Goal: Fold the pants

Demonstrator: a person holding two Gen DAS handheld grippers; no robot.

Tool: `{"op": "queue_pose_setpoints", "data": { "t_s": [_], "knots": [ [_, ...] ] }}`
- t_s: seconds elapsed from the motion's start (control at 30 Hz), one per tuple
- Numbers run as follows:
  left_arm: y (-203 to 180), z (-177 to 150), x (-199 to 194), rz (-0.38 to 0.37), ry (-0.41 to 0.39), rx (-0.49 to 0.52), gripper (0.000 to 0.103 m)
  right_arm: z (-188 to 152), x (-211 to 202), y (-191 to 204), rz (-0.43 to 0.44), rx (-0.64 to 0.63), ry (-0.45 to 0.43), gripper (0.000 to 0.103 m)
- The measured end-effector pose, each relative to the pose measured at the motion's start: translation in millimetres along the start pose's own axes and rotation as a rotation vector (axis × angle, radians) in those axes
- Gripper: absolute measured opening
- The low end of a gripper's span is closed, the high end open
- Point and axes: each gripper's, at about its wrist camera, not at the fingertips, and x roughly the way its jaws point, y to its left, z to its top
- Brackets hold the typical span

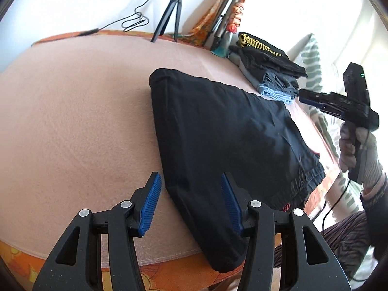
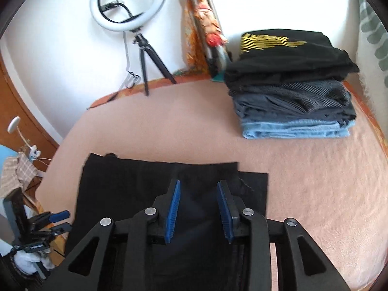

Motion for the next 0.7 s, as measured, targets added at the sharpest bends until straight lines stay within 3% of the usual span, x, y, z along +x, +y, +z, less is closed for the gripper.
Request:
{"op": "queue_pose_setpoints", "data": {
  "t_s": [0.13,0.23,0.27,0.33,0.37,0.47,0.57,0.7],
  "knots": [
    [12,0,6,-0.054,0.02,-0.104,0.05,4,23,52,0.143,-0.099,0.039,0.036],
    [12,-1,8,-0.072,0.019,-0.119,0.05,10,53,93,0.231,-0.187,0.098,0.038],
    [11,-1,7,-0.075,0.016,-0.112,0.05,14,63,106,0.239,-0.223,0.117,0.041],
    [10,-2,5,-0.086,0.023,-0.116,0.049,22,84,127,0.265,-0.269,0.142,0.065],
    [12,-4,5,-0.103,0.025,-0.13,0.047,25,94,135,0.27,-0.271,0.151,0.066],
    [18,-8,1,-0.158,0.036,-0.172,0.044,42,140,150,0.307,-0.251,0.238,0.066],
    [14,-10,-2,-0.162,0.045,-0.146,0.042,48,179,159,0.293,-0.229,0.31,0.066],
    [6,-11,-4,-0.14,0.042,-0.101,0.042,44,205,171,0.327,-0.231,0.389,0.051]
  ]
}}
